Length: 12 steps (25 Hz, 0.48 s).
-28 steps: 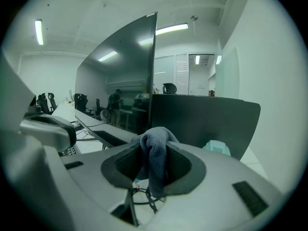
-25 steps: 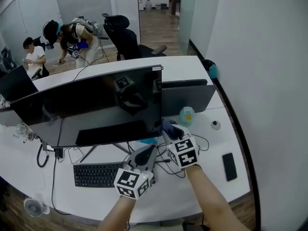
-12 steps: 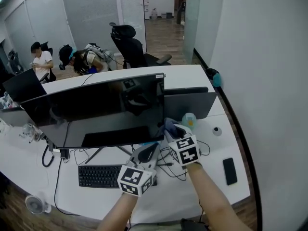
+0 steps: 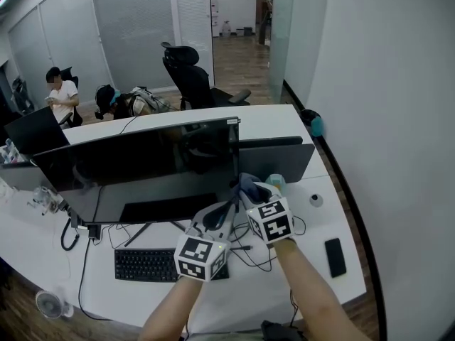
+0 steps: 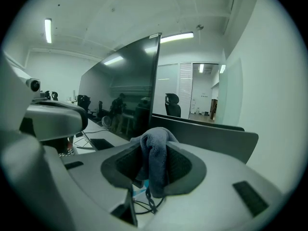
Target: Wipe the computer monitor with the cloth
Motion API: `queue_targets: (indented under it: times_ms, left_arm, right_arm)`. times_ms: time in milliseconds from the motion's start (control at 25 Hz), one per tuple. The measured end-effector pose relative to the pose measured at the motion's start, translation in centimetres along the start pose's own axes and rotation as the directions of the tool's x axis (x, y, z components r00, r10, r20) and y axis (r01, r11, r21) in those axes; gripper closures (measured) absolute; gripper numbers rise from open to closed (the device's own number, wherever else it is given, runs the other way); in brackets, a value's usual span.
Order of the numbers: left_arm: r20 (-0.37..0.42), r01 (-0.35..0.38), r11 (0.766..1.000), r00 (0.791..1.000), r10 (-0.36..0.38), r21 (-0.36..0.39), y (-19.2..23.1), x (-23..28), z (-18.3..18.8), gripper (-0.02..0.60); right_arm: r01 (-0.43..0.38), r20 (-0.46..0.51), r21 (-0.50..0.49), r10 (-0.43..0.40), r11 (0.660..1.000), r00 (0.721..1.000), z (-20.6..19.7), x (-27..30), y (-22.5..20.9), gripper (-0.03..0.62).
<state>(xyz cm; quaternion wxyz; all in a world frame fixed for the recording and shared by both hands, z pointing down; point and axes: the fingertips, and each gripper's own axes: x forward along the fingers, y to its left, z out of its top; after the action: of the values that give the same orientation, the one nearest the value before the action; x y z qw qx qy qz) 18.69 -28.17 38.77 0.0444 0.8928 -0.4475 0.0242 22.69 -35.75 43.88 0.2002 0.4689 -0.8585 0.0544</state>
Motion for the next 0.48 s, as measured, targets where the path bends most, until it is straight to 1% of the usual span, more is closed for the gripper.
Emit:
queue_targets:
  times_ms: [480]
  left_arm:
    - [0.026,-0.005,0.999,1.0,0.004,0.05,0.5,0.7,3.1,0.574]
  right_arm:
    - [-0.005,0.038,-0.037,0.006,0.999,0.999,3.2,-0.6,-0.7,0.464]
